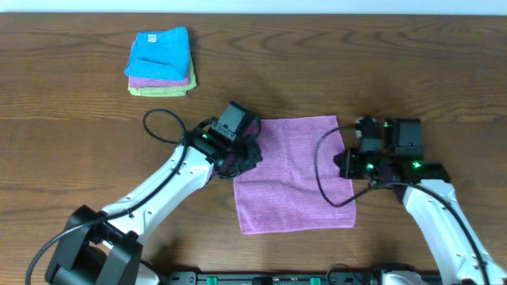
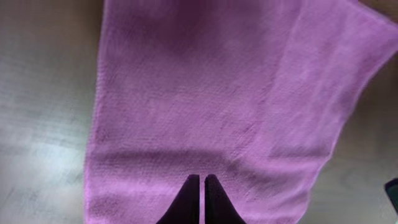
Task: Fold the cloth
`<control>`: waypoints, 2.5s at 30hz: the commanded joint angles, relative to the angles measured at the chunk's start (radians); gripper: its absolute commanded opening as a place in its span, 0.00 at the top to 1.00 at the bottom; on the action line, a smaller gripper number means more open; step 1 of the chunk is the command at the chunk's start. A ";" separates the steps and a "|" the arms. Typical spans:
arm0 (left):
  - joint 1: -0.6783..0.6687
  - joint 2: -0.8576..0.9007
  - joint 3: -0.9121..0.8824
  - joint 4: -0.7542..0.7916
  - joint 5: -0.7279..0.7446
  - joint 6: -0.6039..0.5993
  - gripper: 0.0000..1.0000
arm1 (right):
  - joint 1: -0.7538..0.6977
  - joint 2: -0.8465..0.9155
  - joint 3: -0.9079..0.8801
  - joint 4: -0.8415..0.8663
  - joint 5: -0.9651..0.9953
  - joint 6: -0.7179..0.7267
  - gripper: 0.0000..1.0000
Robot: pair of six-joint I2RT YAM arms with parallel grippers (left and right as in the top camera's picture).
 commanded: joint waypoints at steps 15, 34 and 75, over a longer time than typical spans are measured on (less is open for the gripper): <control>0.003 0.169 0.014 0.142 -0.212 -0.033 0.94 | 0.136 0.459 0.462 -0.094 0.341 -0.196 0.99; 0.003 0.240 0.021 0.239 -0.334 -0.265 0.94 | 0.136 0.674 0.473 -0.123 0.381 -0.016 0.99; 0.094 0.528 0.238 0.363 -0.341 -0.136 0.94 | 0.113 0.699 0.473 0.064 0.484 0.179 0.99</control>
